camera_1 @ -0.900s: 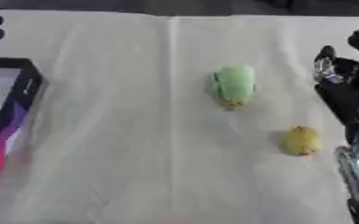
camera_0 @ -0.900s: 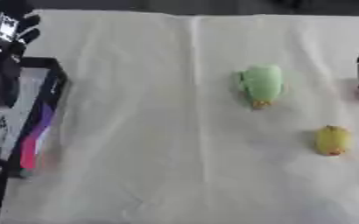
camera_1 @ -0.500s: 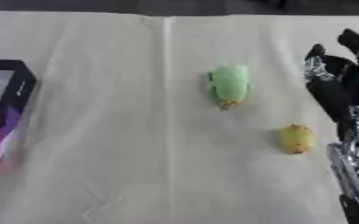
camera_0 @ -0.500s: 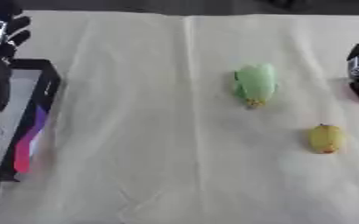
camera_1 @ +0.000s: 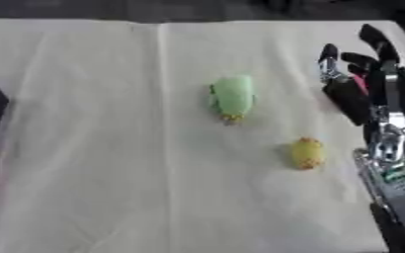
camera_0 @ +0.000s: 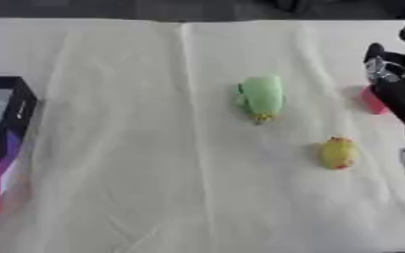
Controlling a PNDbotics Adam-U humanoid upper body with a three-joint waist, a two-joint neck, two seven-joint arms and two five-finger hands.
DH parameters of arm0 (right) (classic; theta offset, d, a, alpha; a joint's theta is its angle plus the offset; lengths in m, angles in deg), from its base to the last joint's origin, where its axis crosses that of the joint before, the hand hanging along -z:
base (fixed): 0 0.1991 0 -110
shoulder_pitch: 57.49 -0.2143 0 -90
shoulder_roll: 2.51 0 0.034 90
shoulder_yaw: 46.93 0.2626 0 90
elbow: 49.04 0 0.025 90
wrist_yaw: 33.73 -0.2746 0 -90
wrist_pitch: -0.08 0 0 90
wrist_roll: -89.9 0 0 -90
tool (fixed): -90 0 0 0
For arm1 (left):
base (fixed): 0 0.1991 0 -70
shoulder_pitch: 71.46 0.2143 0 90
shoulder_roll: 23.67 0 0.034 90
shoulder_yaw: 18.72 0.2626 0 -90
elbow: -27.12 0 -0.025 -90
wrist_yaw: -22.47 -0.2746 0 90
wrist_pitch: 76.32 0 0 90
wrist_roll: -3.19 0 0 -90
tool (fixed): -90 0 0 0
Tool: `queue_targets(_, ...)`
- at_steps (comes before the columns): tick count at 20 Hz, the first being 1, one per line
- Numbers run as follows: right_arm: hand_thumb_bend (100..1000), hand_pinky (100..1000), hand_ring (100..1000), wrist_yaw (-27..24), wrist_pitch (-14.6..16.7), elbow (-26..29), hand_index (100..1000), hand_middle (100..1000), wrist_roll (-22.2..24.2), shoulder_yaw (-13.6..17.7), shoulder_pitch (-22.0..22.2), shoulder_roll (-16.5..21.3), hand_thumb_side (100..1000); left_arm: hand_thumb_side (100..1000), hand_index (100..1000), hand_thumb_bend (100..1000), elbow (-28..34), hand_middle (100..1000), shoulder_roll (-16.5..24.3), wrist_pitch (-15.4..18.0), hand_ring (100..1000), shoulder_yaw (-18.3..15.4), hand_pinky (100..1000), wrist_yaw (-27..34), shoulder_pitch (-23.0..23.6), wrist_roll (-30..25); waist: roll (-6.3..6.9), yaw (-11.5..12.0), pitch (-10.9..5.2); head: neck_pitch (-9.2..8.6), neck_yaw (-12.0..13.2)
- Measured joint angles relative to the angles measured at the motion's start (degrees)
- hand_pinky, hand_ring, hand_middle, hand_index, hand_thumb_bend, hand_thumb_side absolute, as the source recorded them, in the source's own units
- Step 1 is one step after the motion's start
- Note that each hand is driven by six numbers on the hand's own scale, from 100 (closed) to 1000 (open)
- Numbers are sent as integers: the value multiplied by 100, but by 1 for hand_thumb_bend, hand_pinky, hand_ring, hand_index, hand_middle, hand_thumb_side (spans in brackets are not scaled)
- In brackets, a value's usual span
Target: Pick up the objects with one hand, pass them to the other hand, and then place them into the box on the other side of the table.
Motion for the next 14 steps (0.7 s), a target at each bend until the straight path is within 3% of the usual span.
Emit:
queue_targets(5,280,867,832,-254,-455,0,942,940,397,188,323,864,378,496,810,677,-4,732,64,0,815,0,903,-9,48,0,-42,-58,-7,9,-71)
queue_targets(10,375,877,859,-563,-851,0,937,942,954,400,594,1734,349,497,810,676,-5,733,127,0,816,0,903,-19,91,0,-70,-102,-10,23,-128)
queue_targets(14,451,906,900,-573,-1412,1,941,948,1446,456,630,2312,282,497,810,675,-5,733,148,-1,816,0,903,-22,92,0,-83,-103,-10,22,-191)
